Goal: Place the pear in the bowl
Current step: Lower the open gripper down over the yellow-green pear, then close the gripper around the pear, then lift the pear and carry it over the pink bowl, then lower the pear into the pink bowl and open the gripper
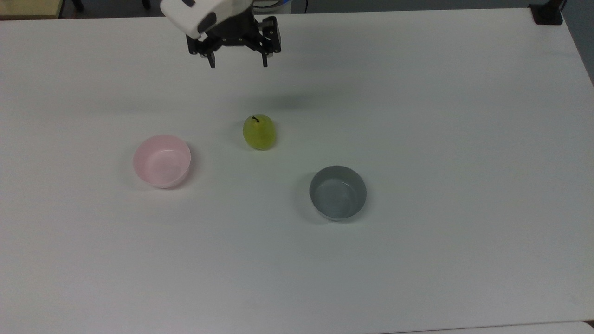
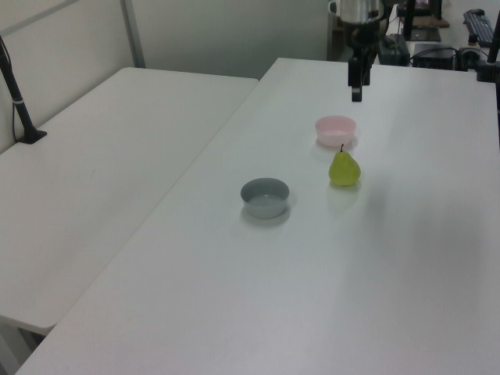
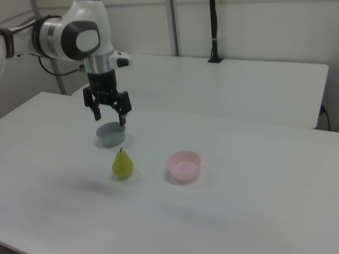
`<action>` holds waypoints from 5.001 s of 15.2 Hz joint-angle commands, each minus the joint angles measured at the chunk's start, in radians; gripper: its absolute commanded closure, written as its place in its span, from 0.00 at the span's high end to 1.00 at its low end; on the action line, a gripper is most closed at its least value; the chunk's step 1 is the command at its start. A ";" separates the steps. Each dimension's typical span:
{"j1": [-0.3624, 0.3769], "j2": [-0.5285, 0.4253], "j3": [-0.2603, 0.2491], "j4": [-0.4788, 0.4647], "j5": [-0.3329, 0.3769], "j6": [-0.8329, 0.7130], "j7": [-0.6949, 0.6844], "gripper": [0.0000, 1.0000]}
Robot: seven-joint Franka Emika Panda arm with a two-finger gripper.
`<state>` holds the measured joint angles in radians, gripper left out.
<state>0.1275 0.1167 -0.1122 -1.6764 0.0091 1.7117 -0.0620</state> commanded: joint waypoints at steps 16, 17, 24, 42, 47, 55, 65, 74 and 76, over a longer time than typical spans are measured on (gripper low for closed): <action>0.073 0.175 0.017 -0.232 -0.138 0.364 -0.053 1.00; 0.072 0.181 0.017 -0.241 -0.139 0.380 -0.053 1.00; 0.070 0.208 0.022 -0.250 -0.150 0.436 -0.052 0.99; 0.020 -0.006 0.005 -0.036 -0.055 0.075 -0.124 0.04; -0.006 0.009 -0.066 0.024 -0.054 0.080 -0.157 0.04; -0.114 0.178 -0.150 0.121 -0.014 0.244 -0.274 0.05; -0.121 0.310 -0.150 0.090 -0.004 0.365 -0.286 0.07; -0.123 0.373 -0.149 0.050 -0.005 0.453 -0.324 0.28; -0.123 0.371 -0.149 0.049 -0.004 0.451 -0.331 0.32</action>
<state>0.0033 0.5117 -0.2569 -1.5981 -0.0027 2.1371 -0.3533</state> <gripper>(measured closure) 0.264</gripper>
